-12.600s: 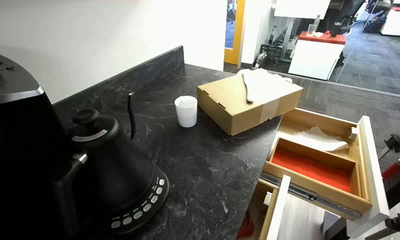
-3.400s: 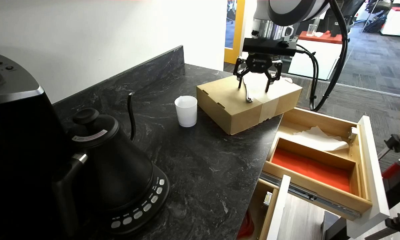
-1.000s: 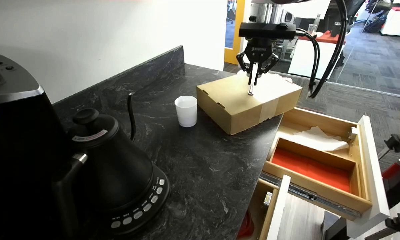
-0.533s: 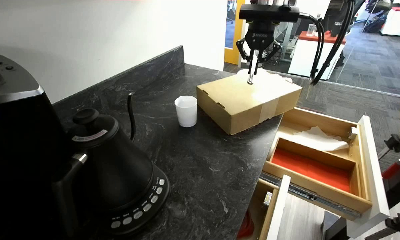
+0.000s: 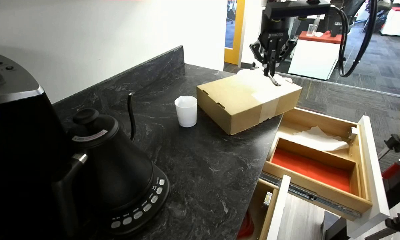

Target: Pick up the knife and put it in the box, that is inside the open drawer

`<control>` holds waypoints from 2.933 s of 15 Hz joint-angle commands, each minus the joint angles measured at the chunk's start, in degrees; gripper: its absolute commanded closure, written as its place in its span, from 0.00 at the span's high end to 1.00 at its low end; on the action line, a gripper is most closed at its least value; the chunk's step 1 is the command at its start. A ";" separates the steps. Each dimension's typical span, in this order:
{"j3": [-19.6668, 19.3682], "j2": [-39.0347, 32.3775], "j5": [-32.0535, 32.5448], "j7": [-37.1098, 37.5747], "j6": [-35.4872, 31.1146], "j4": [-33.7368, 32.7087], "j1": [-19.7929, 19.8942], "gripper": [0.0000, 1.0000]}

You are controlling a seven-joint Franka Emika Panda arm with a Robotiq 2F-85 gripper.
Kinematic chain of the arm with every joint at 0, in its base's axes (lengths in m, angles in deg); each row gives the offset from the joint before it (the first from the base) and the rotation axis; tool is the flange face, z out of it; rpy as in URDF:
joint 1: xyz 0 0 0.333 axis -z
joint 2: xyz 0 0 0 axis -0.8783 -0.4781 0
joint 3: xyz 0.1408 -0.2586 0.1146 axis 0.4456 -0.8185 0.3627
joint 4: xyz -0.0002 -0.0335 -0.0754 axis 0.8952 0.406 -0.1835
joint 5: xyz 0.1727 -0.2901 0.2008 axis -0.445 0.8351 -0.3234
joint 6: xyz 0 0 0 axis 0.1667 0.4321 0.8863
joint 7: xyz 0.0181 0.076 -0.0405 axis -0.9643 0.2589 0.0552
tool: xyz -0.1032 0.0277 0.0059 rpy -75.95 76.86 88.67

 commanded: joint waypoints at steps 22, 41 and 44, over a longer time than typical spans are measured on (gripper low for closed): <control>3.91 34.37 17.26 -34.55 1.49 44.64 2.99 0.06; 7.69 24.54 13.30 -42.18 -8.43 40.43 -0.34 0.06; 7.89 22.82 12.29 -42.10 -8.83 39.53 -0.24 0.06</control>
